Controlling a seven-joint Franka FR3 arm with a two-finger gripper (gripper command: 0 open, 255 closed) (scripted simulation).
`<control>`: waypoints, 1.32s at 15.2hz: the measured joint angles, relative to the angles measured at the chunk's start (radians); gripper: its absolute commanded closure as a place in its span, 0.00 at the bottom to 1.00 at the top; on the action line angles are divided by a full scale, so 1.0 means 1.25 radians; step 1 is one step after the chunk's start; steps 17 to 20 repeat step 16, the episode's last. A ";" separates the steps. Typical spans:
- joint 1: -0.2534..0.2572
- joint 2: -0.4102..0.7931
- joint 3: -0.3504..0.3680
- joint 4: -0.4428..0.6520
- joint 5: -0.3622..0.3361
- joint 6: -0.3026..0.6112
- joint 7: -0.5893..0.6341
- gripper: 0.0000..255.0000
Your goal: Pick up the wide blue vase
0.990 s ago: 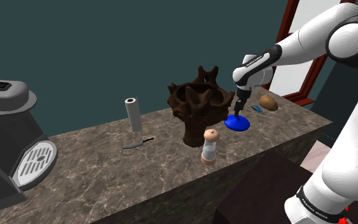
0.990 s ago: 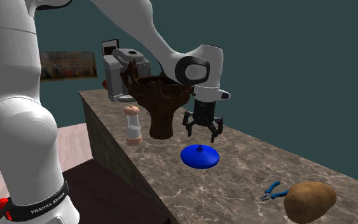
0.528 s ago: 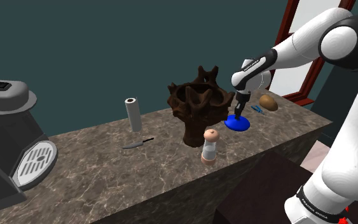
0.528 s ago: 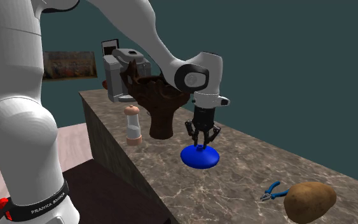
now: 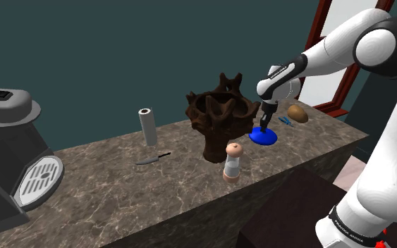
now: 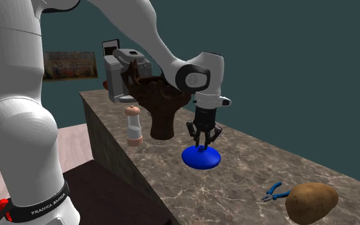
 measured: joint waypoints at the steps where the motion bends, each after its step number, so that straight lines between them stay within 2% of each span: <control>1: 0.001 -0.004 0.000 0.001 -0.003 -0.005 0.003 1.00; 15: 0.008 -0.102 -0.006 0.049 -0.065 -0.141 0.054 1.00; 20: 0.007 -0.105 -0.007 0.054 -0.067 -0.148 0.054 1.00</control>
